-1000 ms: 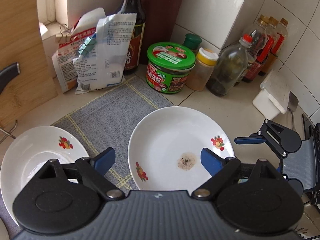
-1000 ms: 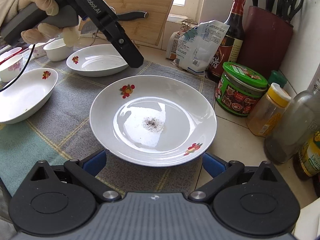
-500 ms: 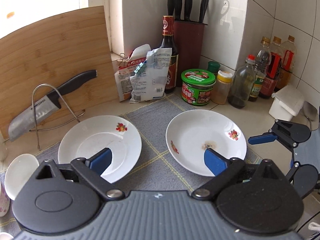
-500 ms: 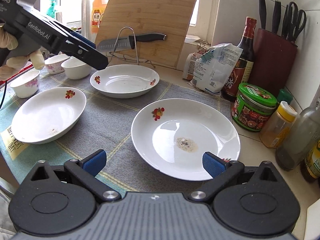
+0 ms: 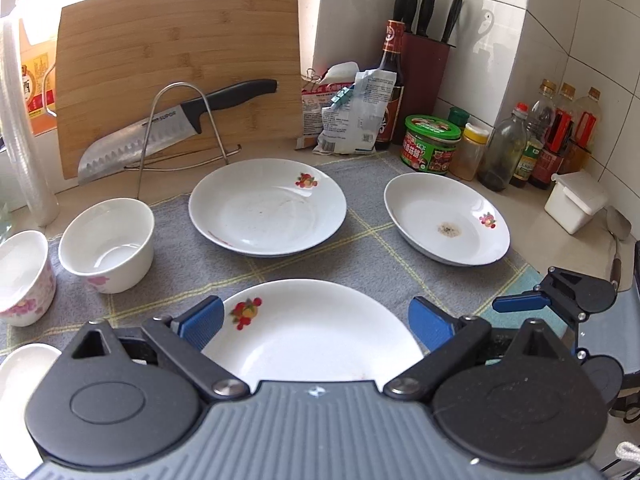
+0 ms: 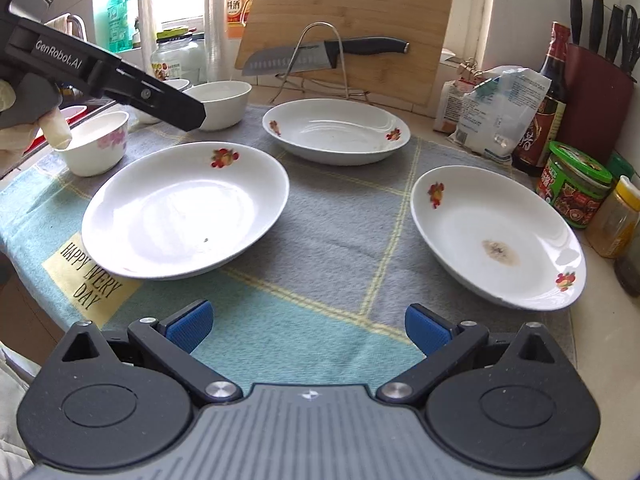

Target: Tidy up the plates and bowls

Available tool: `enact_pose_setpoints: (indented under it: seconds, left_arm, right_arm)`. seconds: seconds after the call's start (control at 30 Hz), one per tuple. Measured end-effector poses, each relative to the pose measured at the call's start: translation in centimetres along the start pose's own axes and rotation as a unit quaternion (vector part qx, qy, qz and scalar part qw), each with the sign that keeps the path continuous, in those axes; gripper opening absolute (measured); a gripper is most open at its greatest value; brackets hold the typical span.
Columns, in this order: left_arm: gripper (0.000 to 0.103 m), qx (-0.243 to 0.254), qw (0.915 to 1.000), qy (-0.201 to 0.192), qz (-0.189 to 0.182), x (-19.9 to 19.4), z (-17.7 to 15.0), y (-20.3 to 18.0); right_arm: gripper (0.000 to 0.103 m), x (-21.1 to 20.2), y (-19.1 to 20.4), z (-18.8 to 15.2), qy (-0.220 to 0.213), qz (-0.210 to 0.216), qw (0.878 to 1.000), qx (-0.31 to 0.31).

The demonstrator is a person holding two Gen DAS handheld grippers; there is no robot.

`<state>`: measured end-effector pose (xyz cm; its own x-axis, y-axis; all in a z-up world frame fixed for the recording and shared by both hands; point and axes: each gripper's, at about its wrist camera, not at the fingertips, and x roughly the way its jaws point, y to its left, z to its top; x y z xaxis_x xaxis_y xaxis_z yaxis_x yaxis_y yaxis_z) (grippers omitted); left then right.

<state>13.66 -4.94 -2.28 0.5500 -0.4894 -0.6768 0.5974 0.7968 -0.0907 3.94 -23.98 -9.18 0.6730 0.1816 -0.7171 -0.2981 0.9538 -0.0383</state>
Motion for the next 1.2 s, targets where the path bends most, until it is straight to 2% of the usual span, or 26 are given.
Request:
enact_pose_setpoints:
  seconds: [0.1,0.2,0.43,0.53,0.77,0.87,1.07,1.2]
  left_arm:
    - [0.098,-0.002,1.0,-0.004,-0.007,-0.9,-0.6,1.4]
    - [0.098,0.001,0.9999,-0.009,-0.012,-1.6,-1.0,2.5]
    - [0.098,-0.002,0.9999,-0.004,-0.016,-2.3,-1.8,3.9]
    - [0.098,-0.002,0.9999,0.006,-0.015,-2.5,-2.0,4.3]
    - [0.098,0.007,0.9983,0.056,-0.011,-0.4,-1.7,4.9]
    - [0.098,0.004,0.9965,0.077,-0.032,0.7,-1.0,5.6]
    - [0.096,0.013,0.9887,0.141,-0.051,4.6,0.1,6.9]
    - [0.092,0.006,0.9807,0.18,-0.077,6.8,0.4,7.7]
  right_arm:
    - [0.103,0.4,2.2,-0.2,0.013,0.011,1.0,0.0]
    - [0.103,0.9,4.7,-0.2,0.024,0.017,0.999,-0.027]
    - [0.103,1.9,7.2,0.1,0.031,0.034,0.998,-0.039]
    - [0.103,2.3,7.7,0.8,0.047,0.034,0.997,-0.05]
    - [0.103,3.6,8.8,2.0,0.063,0.045,0.993,-0.088]
    - [0.103,3.9,8.9,2.3,0.066,0.052,0.992,-0.095]
    - [0.103,4.3,8.4,2.3,0.065,0.052,0.992,-0.092]
    - [0.103,4.6,8.1,2.3,0.063,0.056,0.992,-0.089]
